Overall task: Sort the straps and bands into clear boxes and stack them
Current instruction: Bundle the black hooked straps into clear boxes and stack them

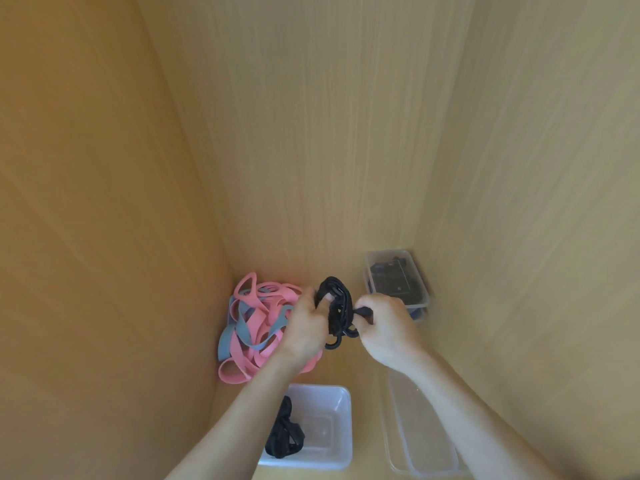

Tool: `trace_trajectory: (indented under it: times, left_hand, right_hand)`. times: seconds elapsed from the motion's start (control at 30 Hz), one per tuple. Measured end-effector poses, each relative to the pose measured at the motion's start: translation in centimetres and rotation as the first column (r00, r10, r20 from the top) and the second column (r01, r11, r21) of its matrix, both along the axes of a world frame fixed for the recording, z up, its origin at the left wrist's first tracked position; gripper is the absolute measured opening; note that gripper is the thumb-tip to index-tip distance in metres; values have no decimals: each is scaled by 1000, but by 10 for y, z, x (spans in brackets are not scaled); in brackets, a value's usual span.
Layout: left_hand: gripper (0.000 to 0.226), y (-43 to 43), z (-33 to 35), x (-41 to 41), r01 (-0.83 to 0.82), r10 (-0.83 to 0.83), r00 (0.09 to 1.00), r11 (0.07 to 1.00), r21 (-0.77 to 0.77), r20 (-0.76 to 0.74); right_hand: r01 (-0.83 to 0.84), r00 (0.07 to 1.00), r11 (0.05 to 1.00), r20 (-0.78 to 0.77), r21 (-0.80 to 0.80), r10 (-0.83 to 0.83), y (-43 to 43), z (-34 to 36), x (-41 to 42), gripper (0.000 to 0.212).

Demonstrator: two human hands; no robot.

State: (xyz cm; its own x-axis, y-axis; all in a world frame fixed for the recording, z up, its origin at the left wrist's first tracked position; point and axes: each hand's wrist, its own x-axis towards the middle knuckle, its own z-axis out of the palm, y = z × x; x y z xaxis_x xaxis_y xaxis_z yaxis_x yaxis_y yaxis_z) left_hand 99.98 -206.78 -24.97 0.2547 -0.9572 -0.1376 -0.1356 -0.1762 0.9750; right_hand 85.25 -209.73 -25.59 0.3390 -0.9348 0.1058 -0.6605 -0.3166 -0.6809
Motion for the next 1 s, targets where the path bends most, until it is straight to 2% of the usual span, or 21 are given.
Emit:
trace_trajectory:
  times: [0.07, 0.17, 0.23, 0.33, 0.43, 0.53, 0.6, 0.83, 1.0]
  left_hand:
    - [15, -1, -6, -5, -99, 98, 994, 995, -8, -52]
    - [17, -5, -11, -9, -231, 232, 967, 973, 19, -103]
    - [21, -9, -15, -9, -306, 312, 937, 950, 59, -157]
    - [27, -13, -16, -8, -394, 429, 837, 903, 169, -340]
    - [32, -14, -16, -5, -378, 452, 748, 892, 247, -486]
    - [35, -9, -13, -2, -314, 436, 640, 900, 303, -632]
    - [36, -4, -13, 1, -261, 427, 608, 904, 340, -669]
    - [32, 15, -26, 6, -107, 374, 676, 902, 418, -635]
    - [31, 27, -40, 19, -70, 355, 713, 894, 443, -605]
  right_hand:
    - [96, 995, 988, 27, -118, -93, 10, -8, 10, 10]
    - [129, 989, 970, 92, -208, -112, 23, -18, 21, 11]
    - [115, 991, 965, 92, -234, -96, 36, -24, 26, 24]
    - [63, 998, 963, 47, -263, -52, 52, -34, 34, 55]
    - [9, 1000, 965, -1, -262, -10, 58, -46, 39, 69]
    - [-66, 996, 958, -79, -281, 45, 51, -58, 30, 67]
    - [-98, 995, 960, -60, -263, 85, 45, -62, 21, 64]
    - [-83, 996, 925, -51, -371, 69, 42, -76, 8, 43]
    - [-101, 993, 898, -95, -428, 67, 53, -83, 15, 46]
